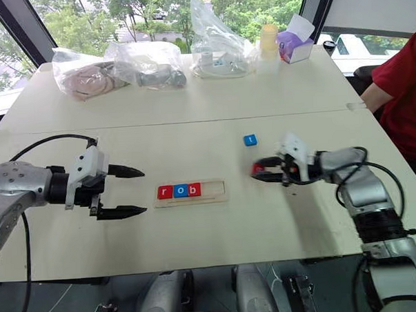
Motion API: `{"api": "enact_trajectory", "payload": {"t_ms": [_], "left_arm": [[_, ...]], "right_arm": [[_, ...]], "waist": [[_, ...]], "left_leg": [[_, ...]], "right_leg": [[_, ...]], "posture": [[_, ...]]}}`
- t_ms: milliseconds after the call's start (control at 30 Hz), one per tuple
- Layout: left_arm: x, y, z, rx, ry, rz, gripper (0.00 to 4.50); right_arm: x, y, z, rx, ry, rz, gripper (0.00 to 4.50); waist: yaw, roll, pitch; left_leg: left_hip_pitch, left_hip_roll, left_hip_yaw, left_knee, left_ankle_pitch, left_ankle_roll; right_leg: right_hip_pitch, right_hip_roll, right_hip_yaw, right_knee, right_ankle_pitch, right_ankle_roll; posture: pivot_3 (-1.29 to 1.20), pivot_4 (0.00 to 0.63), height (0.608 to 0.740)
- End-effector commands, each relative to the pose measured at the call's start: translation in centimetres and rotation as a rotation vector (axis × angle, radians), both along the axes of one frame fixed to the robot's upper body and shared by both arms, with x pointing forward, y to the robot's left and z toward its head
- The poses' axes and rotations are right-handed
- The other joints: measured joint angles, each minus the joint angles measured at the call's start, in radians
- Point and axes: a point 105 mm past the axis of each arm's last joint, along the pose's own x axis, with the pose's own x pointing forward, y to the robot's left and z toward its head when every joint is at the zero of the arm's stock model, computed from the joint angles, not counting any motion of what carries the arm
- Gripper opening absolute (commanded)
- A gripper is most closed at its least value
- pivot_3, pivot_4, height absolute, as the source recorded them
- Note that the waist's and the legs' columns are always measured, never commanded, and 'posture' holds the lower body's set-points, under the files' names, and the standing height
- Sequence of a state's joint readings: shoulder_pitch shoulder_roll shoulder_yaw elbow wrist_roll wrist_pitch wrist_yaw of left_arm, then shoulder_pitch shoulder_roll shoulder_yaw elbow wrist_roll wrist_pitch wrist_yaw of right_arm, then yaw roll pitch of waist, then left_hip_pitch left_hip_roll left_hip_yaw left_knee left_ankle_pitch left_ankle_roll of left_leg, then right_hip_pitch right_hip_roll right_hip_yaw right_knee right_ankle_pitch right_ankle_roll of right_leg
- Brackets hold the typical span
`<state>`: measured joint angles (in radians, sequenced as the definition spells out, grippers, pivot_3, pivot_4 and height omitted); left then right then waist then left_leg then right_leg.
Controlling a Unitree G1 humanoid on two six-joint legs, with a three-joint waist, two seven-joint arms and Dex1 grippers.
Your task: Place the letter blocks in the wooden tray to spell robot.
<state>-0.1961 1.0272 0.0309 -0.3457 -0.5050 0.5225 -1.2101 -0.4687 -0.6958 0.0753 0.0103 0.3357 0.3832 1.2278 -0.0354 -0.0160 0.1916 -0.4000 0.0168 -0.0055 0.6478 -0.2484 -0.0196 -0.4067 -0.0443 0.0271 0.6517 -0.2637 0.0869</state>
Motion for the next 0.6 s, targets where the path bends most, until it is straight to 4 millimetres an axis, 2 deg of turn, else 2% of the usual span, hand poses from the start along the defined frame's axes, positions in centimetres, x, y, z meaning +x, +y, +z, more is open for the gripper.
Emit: {"api": "enact_trajectory", "payload": {"t_ms": [33, 100, 267, 400, 600], "left_arm": [[0.3, 0.5, 1.1, 0.007, -0.068, 0.002, 4.5], [0.7, 0.0, 1.7, -0.019, -0.1, 0.012, 4.5], [0.9, -1.0, 2.2, -0.055, -0.137, 0.024, 4.5], [0.8, -0.9, 1.9, -0.061, -0.143, 0.053, 4.5], [0.7, -1.2, 1.6, -0.072, -0.14, 0.058, 4.5]], "right_arm": [[0.6, 2.6, 0.2, -0.025, -0.052, -0.002, 1.16], [0.8, 4.5, -0.3, -0.058, -0.063, 0.017, 1.16], [0.1, 6.8, -2.0, -0.107, -0.042, 0.078, 1.16], [0.3, 7.3, -2.7, -0.141, -0.065, 0.087, 1.16], [0.0, 7.2, -2.9, -0.142, -0.042, 0.102, 1.16]], "waist": [[0.005, 0.0, 0.0], [0.014, 0.0, 0.0], [0.024, 0.0, 0.0], [0.019, 0.0, 0.0], [0.019, 0.0, 0.0]], "left_leg": [[-0.001, 0.0, 0.0, 0.0, 0.0, 0.0], [-0.003, 0.0, 0.0, 0.001, 0.0, 0.0], [-0.008, -0.002, 0.001, 0.002, 0.0, 0.0], [-0.008, -0.002, 0.001, 0.002, 0.0, 0.0], [-0.007, -0.001, 0.001, 0.002, 0.0, 0.0]], "right_leg": [[0.0, -0.001, 0.0, 0.0, -0.001, -0.001], [-0.002, -0.001, 0.0, -0.001, -0.001, -0.002], [-0.005, -0.002, -0.001, -0.002, 0.0, 0.0], [-0.006, -0.003, 0.0, -0.002, 0.0, 0.001], [-0.006, -0.001, -0.001, -0.001, 0.0, 0.001]], "posture": [[0.0, 0.15, 0.74], [0.0, 0.15, 0.74], [0.0, 0.15, 0.74], [0.0, 0.15, 0.74], [0.0, 0.15, 0.74]]}}
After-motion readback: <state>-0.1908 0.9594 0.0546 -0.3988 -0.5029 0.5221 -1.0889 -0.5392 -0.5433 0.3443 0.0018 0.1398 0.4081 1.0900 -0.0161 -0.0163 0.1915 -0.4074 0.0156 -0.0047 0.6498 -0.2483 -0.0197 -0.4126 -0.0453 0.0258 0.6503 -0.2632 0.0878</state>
